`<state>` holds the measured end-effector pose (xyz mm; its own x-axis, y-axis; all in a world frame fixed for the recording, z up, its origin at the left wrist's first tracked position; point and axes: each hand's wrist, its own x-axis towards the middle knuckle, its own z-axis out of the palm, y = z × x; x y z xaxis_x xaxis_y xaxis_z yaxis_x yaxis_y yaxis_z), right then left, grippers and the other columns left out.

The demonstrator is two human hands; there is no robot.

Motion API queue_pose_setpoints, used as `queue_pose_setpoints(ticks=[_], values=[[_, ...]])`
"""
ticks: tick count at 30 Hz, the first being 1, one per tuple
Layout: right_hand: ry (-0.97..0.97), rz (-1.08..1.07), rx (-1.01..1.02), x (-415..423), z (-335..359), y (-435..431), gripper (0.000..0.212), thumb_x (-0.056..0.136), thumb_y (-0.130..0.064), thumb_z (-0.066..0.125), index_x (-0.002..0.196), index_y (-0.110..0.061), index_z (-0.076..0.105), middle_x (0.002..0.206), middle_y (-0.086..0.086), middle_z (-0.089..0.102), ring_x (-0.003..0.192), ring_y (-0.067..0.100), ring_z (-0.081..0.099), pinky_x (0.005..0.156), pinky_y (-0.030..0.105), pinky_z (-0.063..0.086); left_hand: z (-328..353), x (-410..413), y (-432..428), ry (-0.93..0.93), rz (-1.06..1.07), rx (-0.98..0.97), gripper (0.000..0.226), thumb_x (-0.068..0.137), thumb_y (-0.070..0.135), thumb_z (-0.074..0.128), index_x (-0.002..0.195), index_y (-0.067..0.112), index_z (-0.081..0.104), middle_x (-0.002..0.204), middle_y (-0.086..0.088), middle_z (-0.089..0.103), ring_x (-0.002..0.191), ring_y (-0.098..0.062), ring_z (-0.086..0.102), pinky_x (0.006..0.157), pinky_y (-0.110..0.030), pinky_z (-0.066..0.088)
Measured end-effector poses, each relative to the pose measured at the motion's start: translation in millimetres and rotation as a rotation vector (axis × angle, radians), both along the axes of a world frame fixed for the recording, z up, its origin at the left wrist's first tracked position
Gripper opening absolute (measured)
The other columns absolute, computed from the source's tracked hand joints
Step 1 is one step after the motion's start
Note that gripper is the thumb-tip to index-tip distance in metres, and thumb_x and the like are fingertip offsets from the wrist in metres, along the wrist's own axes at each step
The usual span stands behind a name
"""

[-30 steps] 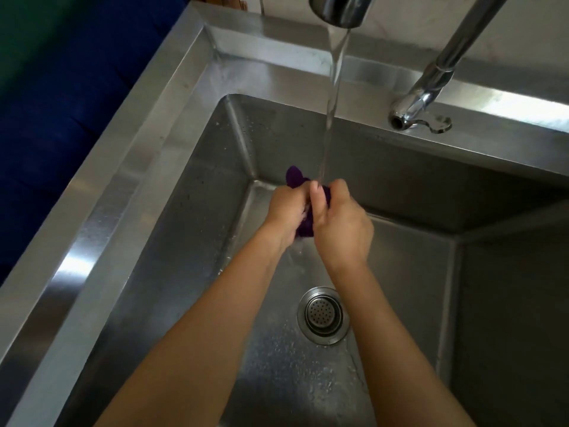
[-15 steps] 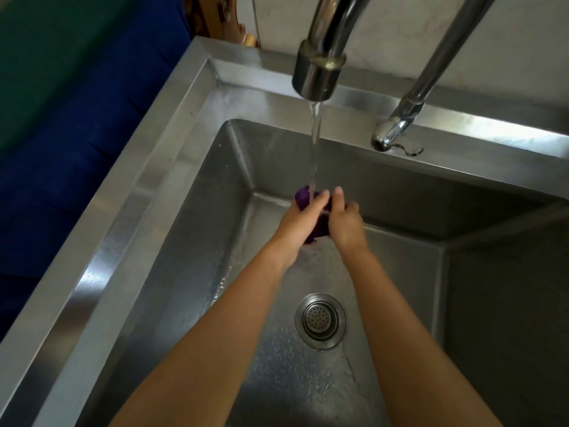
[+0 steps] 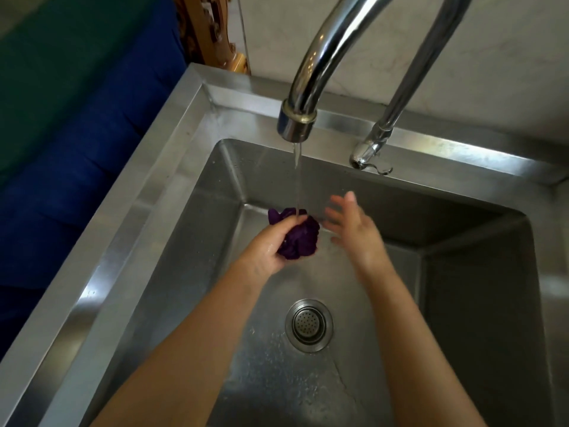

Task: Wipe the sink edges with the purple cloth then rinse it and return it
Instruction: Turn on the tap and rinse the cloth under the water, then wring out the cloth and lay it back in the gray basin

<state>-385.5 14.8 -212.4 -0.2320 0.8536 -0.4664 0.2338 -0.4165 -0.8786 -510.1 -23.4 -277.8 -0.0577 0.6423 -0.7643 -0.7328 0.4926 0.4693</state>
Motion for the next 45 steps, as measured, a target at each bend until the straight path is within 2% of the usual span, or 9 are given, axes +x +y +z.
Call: queue_pose_setpoints(ticks=[6, 10, 19, 26, 32, 36, 38, 40, 45], values=[[-0.043, -0.122, 0.058, 22, 34, 28, 0.064, 0.096, -0.056, 0.017, 0.090, -0.015, 0.065, 0.083, 0.009, 0.069, 0.062, 0.017, 0.055, 0.058, 0.029, 0.043, 9, 7, 7, -0.007, 0.128, -0.005, 0.007, 0.087, 0.022, 0.063, 0.084, 0.016, 0.063, 0.066, -0.001, 0.072, 0.054, -0.011, 0.068, 0.045, -0.018, 0.050], [0.029, -0.167, 0.092, 16, 41, 30, 0.051, 0.098, -0.047, 0.028, 0.082, -0.014, 0.063, 0.065, 0.001, 0.055, 0.051, 0.011, 0.043, 0.050, 0.026, 0.035, 9, 8, 10, 0.047, 0.171, 0.042, 0.009, 0.085, 0.025, 0.065, 0.088, 0.016, 0.063, 0.078, -0.002, 0.071, 0.059, -0.010, 0.069, 0.047, -0.018, 0.050], [0.073, -0.177, 0.197, 13, 32, 31, 0.040, 0.101, -0.029, 0.028, 0.076, -0.015, 0.056, 0.061, -0.001, 0.040, 0.051, 0.008, 0.033, 0.049, 0.022, 0.029, 6, 2, 5, 0.104, 0.127, 0.037, 0.011, 0.086, 0.028, 0.065, 0.090, 0.018, 0.063, 0.084, 0.000, 0.070, 0.072, -0.013, 0.068, 0.054, -0.021, 0.052], [0.231, -0.162, 0.169, 20, 16, 32, 0.039, 0.101, -0.027, 0.028, 0.078, -0.014, 0.057, 0.062, -0.001, 0.038, 0.052, 0.009, 0.029, 0.050, 0.023, 0.026, 5, 2, 6, 0.091, 0.100, 0.026, 0.017, 0.083, 0.030, 0.068, 0.092, 0.016, 0.065, 0.076, 0.000, 0.072, 0.062, -0.010, 0.069, 0.052, -0.019, 0.052], [0.418, -0.096, 0.135, 23, 2, 34, 0.040, 0.102, -0.027, 0.024, 0.082, -0.013, 0.057, 0.064, -0.001, 0.044, 0.056, 0.010, 0.035, 0.053, 0.023, 0.030, 2, 4, 6, 0.145, 0.034, -0.033, 0.042, 0.078, 0.050, 0.067, 0.106, 0.019, 0.062, 0.085, 0.000, 0.072, 0.069, -0.014, 0.070, 0.055, -0.026, 0.052], [0.078, -0.010, 0.305, 18, -14, 19, 0.040, 0.099, -0.039, 0.029, 0.107, -0.014, 0.059, 0.100, 0.007, 0.065, 0.087, 0.013, 0.058, 0.078, 0.023, 0.047, 6, 6, 7, 0.141, 0.025, -0.075, 0.044, 0.086, 0.061, 0.047, 0.101, 0.021, 0.058, 0.080, -0.001, 0.069, 0.065, -0.017, 0.065, 0.053, -0.026, 0.048], [-0.195, 0.302, 0.487, 15, -32, -1, 0.054, 0.087, -0.056, 0.040, 0.131, -0.026, 0.048, 0.136, 0.004, 0.050, 0.124, 0.015, 0.046, 0.104, 0.027, 0.033, 11, 8, 7, 0.198, -0.041, -0.096, 0.049, 0.086, 0.066, 0.038, 0.089, 0.021, 0.059, 0.076, -0.003, 0.066, 0.064, -0.019, 0.062, 0.056, -0.026, 0.046], [-0.322, 0.574, 0.531, 12, -40, -17, 0.074, 0.074, -0.066, 0.043, 0.141, -0.038, 0.031, 0.155, -0.002, 0.024, 0.139, 0.014, 0.026, 0.110, 0.030, 0.022, 11, 12, 8, 0.240, -0.111, -0.113, 0.059, 0.083, 0.073, 0.035, 0.080, 0.020, 0.062, 0.073, -0.004, 0.067, 0.065, -0.022, 0.064, 0.064, -0.032, 0.051], [-0.322, 0.509, 0.594, 4, -30, -25, 0.070, 0.075, -0.066, 0.034, 0.126, -0.022, 0.052, 0.124, 0.002, 0.055, 0.113, 0.018, 0.052, 0.093, 0.030, 0.043, 17, 18, 2, 0.458, -0.159, -0.086, 0.071, 0.085, 0.075, 0.014, 0.069, 0.017, 0.051, 0.040, 0.003, 0.055, 0.034, -0.012, 0.053, 0.035, -0.016, 0.036]])
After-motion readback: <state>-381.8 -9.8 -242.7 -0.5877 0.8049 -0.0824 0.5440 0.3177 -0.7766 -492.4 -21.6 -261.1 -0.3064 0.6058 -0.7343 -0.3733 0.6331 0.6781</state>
